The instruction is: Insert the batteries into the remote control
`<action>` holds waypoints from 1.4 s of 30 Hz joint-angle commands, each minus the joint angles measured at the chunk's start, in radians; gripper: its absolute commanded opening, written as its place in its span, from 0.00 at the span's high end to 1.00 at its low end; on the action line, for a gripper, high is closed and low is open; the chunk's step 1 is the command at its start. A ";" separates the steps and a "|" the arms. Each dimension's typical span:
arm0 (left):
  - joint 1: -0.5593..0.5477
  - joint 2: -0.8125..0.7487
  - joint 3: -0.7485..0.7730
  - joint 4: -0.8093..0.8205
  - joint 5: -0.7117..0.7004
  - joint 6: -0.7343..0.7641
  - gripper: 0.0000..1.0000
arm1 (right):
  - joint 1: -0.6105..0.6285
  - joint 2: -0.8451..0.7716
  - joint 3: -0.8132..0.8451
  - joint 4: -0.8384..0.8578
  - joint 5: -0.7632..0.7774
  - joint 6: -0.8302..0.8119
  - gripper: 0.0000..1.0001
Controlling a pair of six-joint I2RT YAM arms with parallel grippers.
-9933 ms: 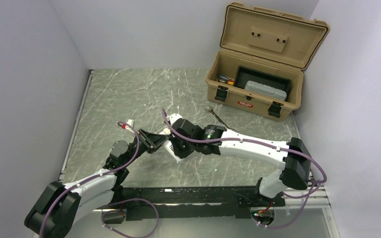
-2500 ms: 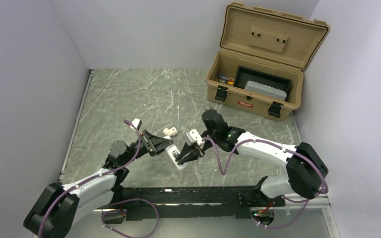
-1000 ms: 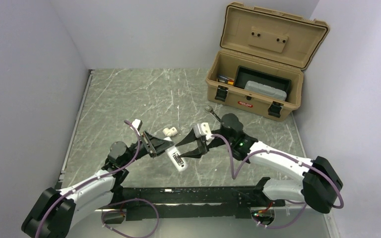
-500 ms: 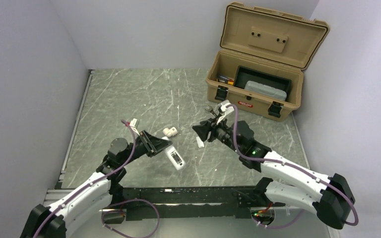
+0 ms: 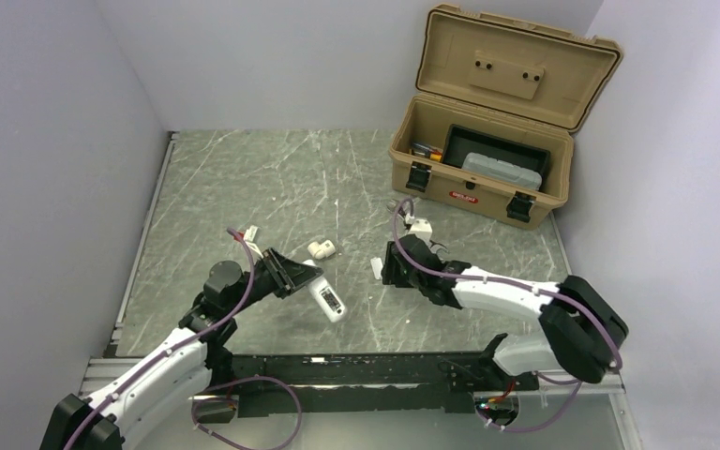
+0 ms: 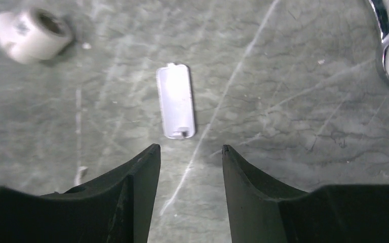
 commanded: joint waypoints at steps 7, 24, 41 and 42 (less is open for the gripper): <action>-0.001 -0.040 0.005 0.018 -0.005 0.010 1.00 | -0.024 0.210 0.060 0.060 0.011 0.037 0.48; -0.001 -0.013 -0.019 0.069 0.006 -0.004 1.00 | -0.034 0.341 0.085 -0.008 -0.055 -0.010 0.63; 0.006 0.020 -0.024 0.099 0.019 -0.007 1.00 | 0.083 0.419 0.142 -0.208 0.037 0.004 0.72; 0.008 0.018 -0.024 0.099 0.019 -0.008 1.00 | 0.084 0.424 0.144 -0.209 0.038 0.005 0.74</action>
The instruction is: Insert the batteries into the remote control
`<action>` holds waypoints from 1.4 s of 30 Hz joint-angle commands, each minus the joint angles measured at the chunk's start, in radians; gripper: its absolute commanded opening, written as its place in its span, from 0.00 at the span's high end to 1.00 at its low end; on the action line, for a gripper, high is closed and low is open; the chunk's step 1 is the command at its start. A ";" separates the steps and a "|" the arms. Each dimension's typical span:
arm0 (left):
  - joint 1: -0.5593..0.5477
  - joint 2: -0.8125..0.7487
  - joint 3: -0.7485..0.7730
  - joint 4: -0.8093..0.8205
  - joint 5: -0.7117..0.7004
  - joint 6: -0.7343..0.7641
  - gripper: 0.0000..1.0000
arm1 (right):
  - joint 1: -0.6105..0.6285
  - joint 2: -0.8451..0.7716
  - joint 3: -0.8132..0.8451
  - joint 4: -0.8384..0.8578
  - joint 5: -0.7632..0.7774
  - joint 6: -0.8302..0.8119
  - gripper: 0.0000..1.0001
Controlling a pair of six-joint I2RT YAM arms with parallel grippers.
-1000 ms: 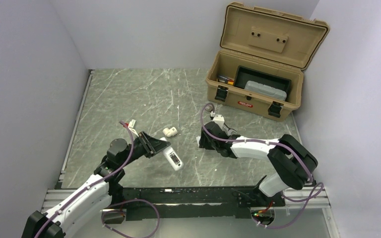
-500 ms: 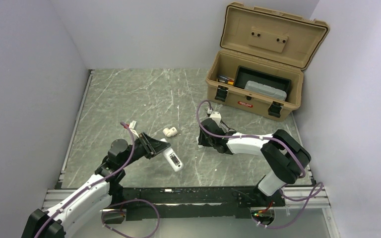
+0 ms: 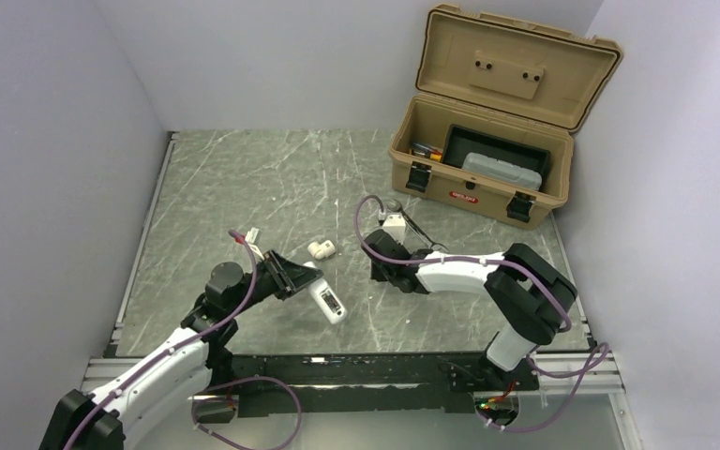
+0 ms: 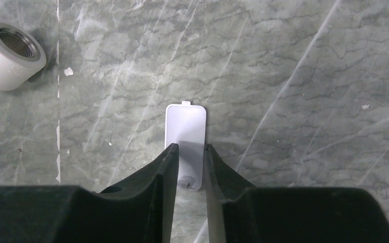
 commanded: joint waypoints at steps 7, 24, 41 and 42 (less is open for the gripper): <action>0.014 -0.006 -0.002 0.063 0.023 -0.006 1.00 | 0.038 0.116 -0.039 -0.196 -0.065 0.020 0.84; 0.025 0.006 -0.021 0.093 0.029 -0.017 1.00 | 0.054 -0.133 0.023 -0.288 0.069 -0.110 1.00; 0.031 -0.006 -0.021 0.076 0.036 -0.007 1.00 | 0.048 -0.172 -0.089 -0.096 -0.043 -0.122 0.66; 0.031 -0.006 -0.021 0.074 0.034 -0.005 1.00 | 0.048 -0.164 -0.087 -0.090 -0.043 -0.126 0.65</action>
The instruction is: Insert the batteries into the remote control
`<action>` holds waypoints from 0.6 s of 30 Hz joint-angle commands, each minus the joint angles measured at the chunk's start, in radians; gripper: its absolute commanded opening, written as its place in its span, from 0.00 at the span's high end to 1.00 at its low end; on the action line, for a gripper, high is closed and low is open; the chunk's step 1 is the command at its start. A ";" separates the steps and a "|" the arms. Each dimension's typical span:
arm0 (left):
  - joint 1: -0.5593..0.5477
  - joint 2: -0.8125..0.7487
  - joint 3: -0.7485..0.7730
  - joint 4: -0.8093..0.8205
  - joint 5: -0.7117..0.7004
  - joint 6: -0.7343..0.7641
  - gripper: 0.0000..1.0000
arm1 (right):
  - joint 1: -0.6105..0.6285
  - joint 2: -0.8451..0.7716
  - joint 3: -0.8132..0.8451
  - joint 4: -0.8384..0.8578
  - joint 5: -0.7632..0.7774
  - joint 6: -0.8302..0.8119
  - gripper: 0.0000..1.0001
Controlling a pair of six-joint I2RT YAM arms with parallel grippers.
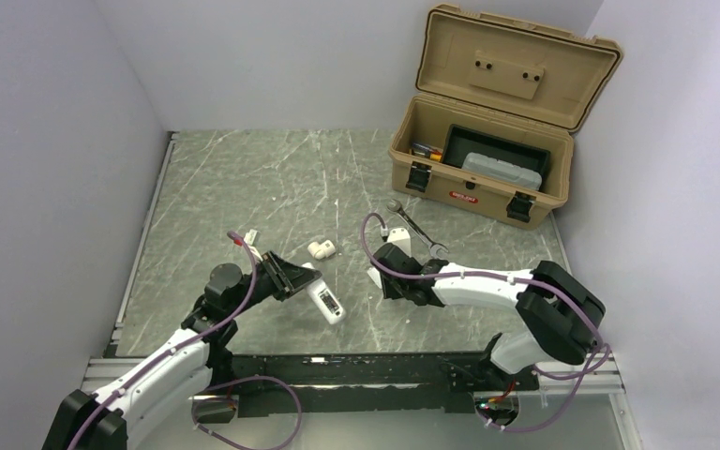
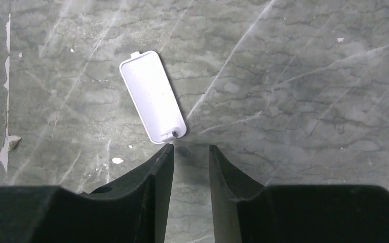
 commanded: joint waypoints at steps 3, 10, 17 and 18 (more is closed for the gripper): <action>0.006 -0.013 0.004 0.048 0.017 -0.003 1.00 | -0.004 0.025 0.004 0.093 -0.029 -0.034 0.63; 0.006 -0.014 0.003 0.046 0.020 0.000 1.00 | -0.006 0.025 0.007 0.102 -0.022 -0.024 0.58; 0.007 0.001 -0.001 0.067 0.025 -0.007 1.00 | -0.013 0.006 0.002 0.104 0.004 -0.027 0.56; 0.007 0.003 -0.001 0.070 0.026 -0.008 1.00 | -0.015 0.008 0.002 0.111 -0.001 -0.030 0.56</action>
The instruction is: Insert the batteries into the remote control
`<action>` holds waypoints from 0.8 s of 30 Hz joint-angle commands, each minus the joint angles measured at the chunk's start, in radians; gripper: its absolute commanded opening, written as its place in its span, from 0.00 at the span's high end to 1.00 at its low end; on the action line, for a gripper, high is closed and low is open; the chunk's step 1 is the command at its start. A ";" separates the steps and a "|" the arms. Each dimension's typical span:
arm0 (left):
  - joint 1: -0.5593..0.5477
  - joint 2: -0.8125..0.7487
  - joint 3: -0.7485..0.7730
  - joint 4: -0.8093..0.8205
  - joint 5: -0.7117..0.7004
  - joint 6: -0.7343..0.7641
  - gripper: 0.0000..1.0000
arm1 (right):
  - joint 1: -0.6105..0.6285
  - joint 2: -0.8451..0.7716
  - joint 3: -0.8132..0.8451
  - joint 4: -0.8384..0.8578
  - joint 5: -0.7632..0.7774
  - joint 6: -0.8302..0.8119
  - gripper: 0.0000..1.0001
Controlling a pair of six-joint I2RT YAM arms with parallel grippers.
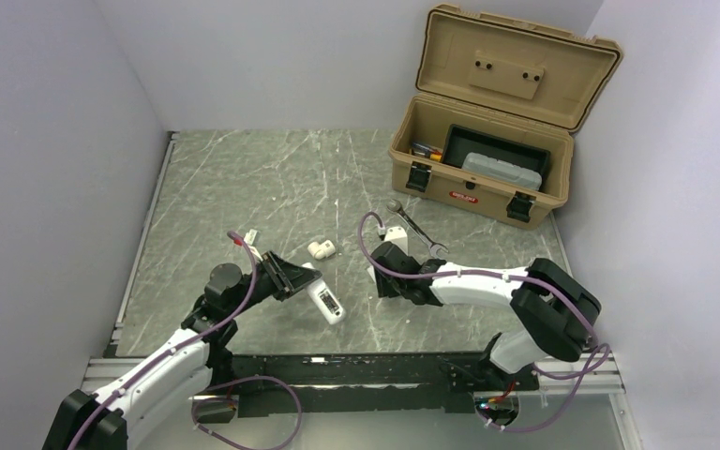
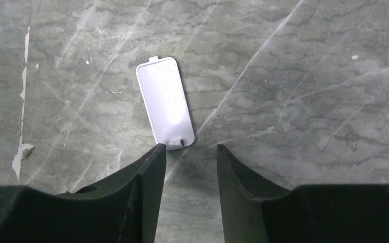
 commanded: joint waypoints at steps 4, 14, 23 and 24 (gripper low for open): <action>0.005 0.002 -0.003 0.073 0.023 -0.012 1.00 | -0.013 0.007 0.018 0.050 0.014 -0.019 0.57; 0.010 -0.005 -0.006 0.064 0.023 -0.007 1.00 | -0.011 0.054 0.016 0.044 -0.046 -0.050 0.62; 0.014 0.028 0.003 0.086 0.035 -0.005 1.00 | 0.016 0.090 0.020 0.016 -0.069 -0.062 0.74; 0.015 0.030 0.003 0.087 0.035 -0.005 1.00 | 0.022 0.097 0.020 0.015 -0.069 -0.060 0.75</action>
